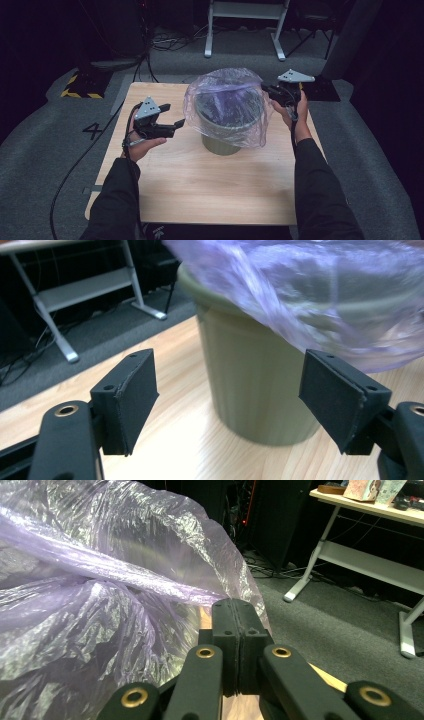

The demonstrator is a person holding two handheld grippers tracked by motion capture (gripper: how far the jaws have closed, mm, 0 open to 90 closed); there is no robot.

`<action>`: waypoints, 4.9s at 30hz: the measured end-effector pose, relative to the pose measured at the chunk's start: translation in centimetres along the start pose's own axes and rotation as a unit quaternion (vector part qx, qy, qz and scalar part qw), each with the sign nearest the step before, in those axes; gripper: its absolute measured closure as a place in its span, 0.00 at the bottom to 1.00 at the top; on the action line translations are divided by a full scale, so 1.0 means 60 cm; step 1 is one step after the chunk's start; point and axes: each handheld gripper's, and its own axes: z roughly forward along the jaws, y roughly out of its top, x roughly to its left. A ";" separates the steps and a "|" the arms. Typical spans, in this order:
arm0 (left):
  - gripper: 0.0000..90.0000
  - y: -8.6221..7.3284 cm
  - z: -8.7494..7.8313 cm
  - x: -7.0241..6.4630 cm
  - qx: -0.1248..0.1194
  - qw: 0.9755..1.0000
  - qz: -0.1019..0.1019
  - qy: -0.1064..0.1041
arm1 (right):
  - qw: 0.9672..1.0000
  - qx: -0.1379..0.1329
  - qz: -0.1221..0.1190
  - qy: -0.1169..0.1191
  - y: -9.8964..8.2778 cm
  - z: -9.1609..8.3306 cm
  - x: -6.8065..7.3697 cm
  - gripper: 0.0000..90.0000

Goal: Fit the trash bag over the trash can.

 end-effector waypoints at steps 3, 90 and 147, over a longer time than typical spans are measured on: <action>0.24 -0.002 -0.008 0.010 0.004 1.000 -0.007 0.021 | 1.000 -0.001 0.002 -0.001 -0.001 -0.004 -0.002 1.00; 1.00 0.052 0.225 0.056 0.068 0.993 -0.099 -0.012 | 0.991 0.065 0.088 0.083 -0.077 0.070 -0.013 1.00; 0.64 -0.022 0.150 0.073 0.074 0.992 -0.103 0.022 | 0.989 0.037 0.134 0.057 -0.160 0.011 -0.036 0.62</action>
